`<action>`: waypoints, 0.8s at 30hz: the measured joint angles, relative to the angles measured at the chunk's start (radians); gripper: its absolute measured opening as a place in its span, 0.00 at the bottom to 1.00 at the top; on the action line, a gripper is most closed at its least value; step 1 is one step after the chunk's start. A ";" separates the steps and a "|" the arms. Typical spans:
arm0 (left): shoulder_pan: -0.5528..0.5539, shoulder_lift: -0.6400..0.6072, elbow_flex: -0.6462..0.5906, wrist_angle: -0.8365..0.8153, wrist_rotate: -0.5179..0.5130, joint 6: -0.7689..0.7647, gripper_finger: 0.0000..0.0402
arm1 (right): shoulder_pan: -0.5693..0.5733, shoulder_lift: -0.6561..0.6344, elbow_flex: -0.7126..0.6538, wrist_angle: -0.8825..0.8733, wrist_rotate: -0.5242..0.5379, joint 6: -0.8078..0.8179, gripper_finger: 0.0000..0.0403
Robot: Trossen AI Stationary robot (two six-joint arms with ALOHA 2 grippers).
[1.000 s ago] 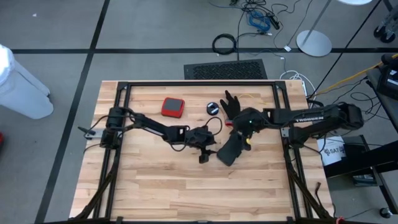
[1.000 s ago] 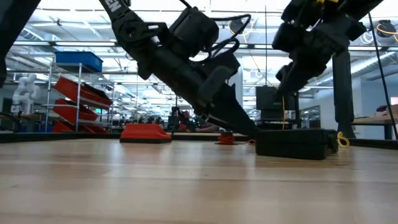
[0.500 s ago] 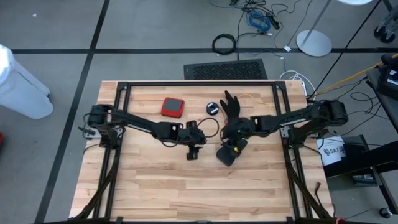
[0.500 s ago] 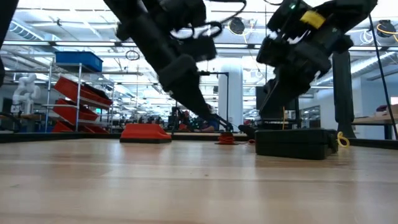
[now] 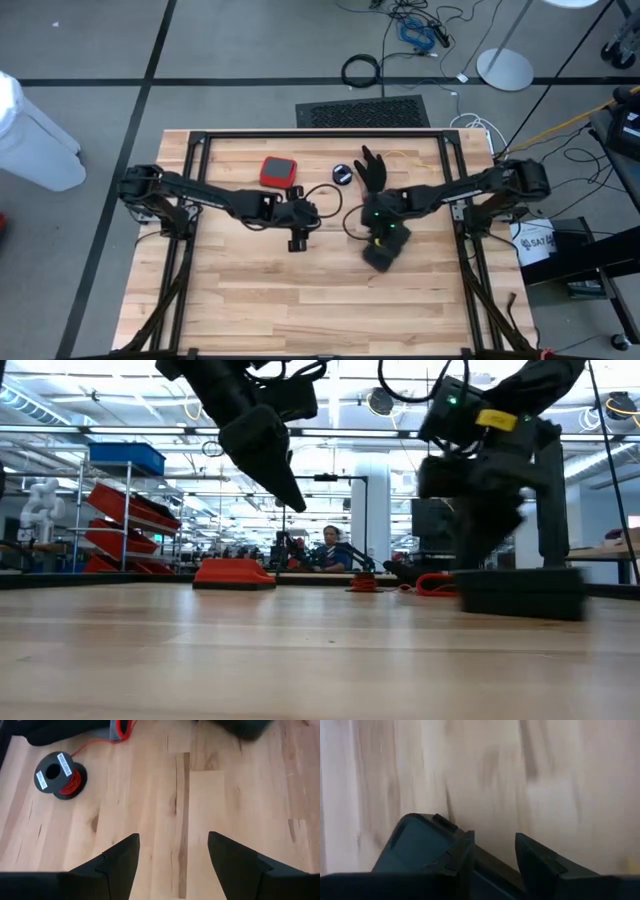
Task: Coil cords
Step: Coil the yellow wire onto spool
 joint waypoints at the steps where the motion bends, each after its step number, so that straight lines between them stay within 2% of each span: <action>1: -0.002 0.000 0.000 -0.012 -0.004 0.000 0.61 | 0.004 -0.014 -0.001 -0.048 -0.005 0.002 0.32; 8: -0.005 0.000 -0.003 -0.010 -0.011 0.000 0.61 | 0.032 -0.149 -0.004 -0.301 -0.013 0.029 0.32; 13: -0.005 0.000 -0.003 -0.008 -0.012 0.001 0.61 | 0.038 -0.254 -0.004 -0.367 0.007 0.060 0.32; 19: -0.004 0.000 -0.003 -0.008 -0.036 0.001 0.61 | 0.037 -0.302 -0.004 -0.310 0.338 -0.008 0.32; 24: -0.007 0.000 -0.003 -0.007 -0.057 0.000 0.61 | 0.037 -0.244 -0.004 -0.233 0.476 -0.109 0.32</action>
